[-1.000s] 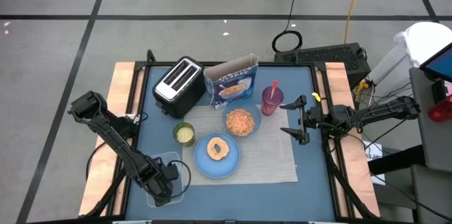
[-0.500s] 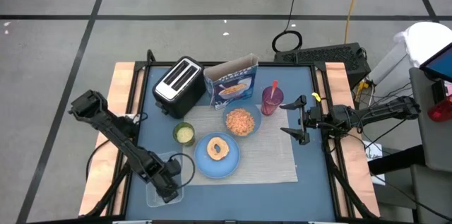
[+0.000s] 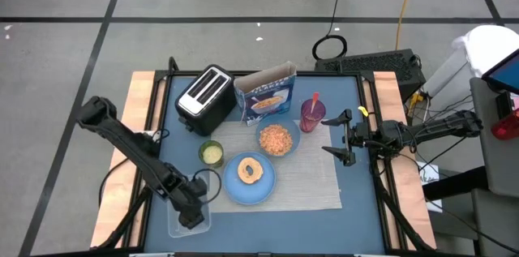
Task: Arrange a breakfast setting
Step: Put the apple on the top left of the gray placemat
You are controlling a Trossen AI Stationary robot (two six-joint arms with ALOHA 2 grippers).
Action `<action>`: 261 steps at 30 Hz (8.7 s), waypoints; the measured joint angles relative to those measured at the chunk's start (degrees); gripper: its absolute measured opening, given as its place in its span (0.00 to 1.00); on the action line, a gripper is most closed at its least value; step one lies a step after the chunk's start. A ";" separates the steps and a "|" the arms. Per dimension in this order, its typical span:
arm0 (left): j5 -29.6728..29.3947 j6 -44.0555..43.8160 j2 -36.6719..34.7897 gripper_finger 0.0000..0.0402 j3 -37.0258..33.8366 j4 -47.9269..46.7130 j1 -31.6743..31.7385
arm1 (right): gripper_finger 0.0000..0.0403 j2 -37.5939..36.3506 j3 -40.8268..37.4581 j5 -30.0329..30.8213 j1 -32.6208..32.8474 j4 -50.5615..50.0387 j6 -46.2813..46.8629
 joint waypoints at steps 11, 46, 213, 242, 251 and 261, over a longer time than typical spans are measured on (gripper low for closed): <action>-24.27 1.10 -7.59 0.64 0.02 15.12 2.91 | 0.98 0.00 0.00 0.00 0.00 0.00 0.02; -42.89 67.35 12.19 0.64 0.02 95.20 26.87 | 0.98 20.74 0.00 -4.24 2.24 31.68 16.34; -28.49 51.90 13.70 0.94 0.09 70.01 23.89 | 0.53 51.52 24.52 -17.96 2.25 8.87 17.66; -28.45 51.78 13.70 0.61 0.09 70.89 24.00 | 0.63 51.52 24.52 -17.92 2.21 9.05 17.55; -28.53 52.45 11.31 0.61 0.07 67.13 24.36 | 0.85 51.49 24.52 -18.01 2.25 8.81 16.21; -28.73 51.87 -0.34 0.61 0.02 48.49 25.36 | 0.88 50.31 24.52 -18.21 2.25 6.21 13.04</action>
